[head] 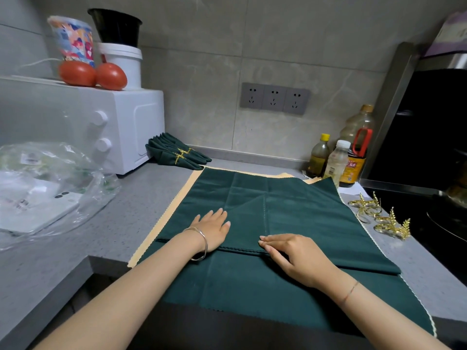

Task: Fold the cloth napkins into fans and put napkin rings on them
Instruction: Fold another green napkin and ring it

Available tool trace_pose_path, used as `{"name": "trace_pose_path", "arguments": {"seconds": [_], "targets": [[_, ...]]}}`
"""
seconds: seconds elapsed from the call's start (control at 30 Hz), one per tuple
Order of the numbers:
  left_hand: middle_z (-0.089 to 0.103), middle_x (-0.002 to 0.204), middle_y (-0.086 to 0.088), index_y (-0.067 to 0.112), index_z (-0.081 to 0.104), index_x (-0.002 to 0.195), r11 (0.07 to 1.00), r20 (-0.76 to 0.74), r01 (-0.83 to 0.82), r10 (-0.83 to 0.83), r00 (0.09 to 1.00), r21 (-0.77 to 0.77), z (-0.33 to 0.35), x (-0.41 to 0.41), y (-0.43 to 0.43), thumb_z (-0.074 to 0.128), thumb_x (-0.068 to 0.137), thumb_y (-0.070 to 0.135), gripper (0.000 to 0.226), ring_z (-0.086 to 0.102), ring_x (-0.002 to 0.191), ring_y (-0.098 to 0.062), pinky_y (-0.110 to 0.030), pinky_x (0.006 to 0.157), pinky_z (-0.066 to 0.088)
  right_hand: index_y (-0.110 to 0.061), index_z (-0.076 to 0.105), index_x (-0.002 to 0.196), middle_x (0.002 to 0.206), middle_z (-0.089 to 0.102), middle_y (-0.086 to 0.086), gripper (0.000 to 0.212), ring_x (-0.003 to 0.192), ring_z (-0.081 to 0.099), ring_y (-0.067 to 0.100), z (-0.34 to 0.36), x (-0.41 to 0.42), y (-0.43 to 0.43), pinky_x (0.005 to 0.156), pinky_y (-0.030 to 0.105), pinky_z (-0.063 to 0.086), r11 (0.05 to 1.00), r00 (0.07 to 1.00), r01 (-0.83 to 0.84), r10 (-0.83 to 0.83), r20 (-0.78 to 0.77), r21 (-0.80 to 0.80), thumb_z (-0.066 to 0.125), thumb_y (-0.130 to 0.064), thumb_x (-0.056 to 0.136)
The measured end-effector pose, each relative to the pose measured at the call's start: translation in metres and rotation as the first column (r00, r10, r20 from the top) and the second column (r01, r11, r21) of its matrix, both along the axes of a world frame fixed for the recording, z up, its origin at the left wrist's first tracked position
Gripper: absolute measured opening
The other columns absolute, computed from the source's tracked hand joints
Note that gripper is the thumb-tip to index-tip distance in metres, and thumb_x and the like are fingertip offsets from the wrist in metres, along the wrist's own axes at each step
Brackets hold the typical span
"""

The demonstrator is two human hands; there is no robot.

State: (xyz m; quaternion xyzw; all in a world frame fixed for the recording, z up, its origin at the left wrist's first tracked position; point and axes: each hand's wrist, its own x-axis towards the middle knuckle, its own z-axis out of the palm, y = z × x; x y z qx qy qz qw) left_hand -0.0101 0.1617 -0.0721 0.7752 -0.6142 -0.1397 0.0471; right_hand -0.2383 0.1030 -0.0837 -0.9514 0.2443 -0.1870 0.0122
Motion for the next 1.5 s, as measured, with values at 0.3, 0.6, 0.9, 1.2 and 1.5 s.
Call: {"name": "trace_pose_path", "arguments": {"seconds": [0.3,0.6,0.9,1.2,1.5], "targets": [[-0.005,0.16,0.007,0.018,-0.002,0.153,0.998,0.082,0.018,-0.013,0.997,-0.066,-0.015,0.003,-0.016,0.01,0.104,0.033,0.053,-0.005,0.147,-0.012,-0.036,0.12,-0.002,-0.017,0.072,0.079,0.078,0.07,-0.005,0.061,0.075,0.061,0.015,0.0,0.014,-0.013,0.086,0.024,0.046,0.992,0.998,0.013,-0.006,0.056,-0.126,0.025,-0.051,0.098],[-0.007,0.16,0.007,0.018,-0.004,0.153,0.997,0.137,0.025,-0.015,0.99,-0.073,-0.018,0.002,-0.018,0.01,0.104,0.034,0.053,-0.007,0.147,-0.012,-0.036,0.12,-0.003,-0.018,0.025,0.149,0.157,0.021,-0.005,0.046,0.145,0.012,0.01,0.007,0.102,-0.053,0.116,0.03,0.003,0.977,0.989,0.08,-0.052,-0.142,0.197,0.026,-0.023,0.104],[-0.01,0.16,0.008,0.018,-0.007,0.152,0.997,0.147,0.032,-0.022,0.989,-0.065,-0.02,0.003,-0.02,0.008,0.103,0.034,0.054,-0.01,0.147,-0.012,-0.036,0.12,-0.004,-0.02,0.007,0.152,0.159,0.002,-0.007,0.052,0.146,-0.002,0.006,-0.006,0.091,-0.085,0.118,0.03,-0.006,0.941,0.953,0.199,-0.119,-0.28,0.276,0.018,-0.037,0.104],[-0.012,0.159,0.007,0.018,-0.009,0.152,0.999,0.146,0.018,-0.022,0.989,0.028,-0.014,0.003,-0.025,0.009,0.101,0.047,0.061,-0.012,0.147,-0.014,-0.039,0.119,-0.007,-0.019,0.018,0.151,0.159,0.012,-0.004,0.051,0.146,0.007,0.012,-0.003,0.077,-0.135,0.117,0.037,-0.001,0.874,0.942,0.329,-0.277,-0.19,0.358,0.022,-0.038,0.103],[-0.012,0.16,0.002,0.014,-0.007,0.152,0.999,0.135,0.022,-0.017,0.991,-0.038,-0.014,-0.034,-0.057,0.012,0.094,0.064,0.08,-0.013,0.146,-0.015,-0.04,0.118,-0.011,-0.021,0.053,0.121,0.124,0.049,0.0,0.065,0.121,0.042,0.021,0.008,0.063,-0.171,0.105,0.035,0.032,0.852,0.896,0.444,-0.428,-0.121,0.276,0.058,-0.068,0.077]]}}
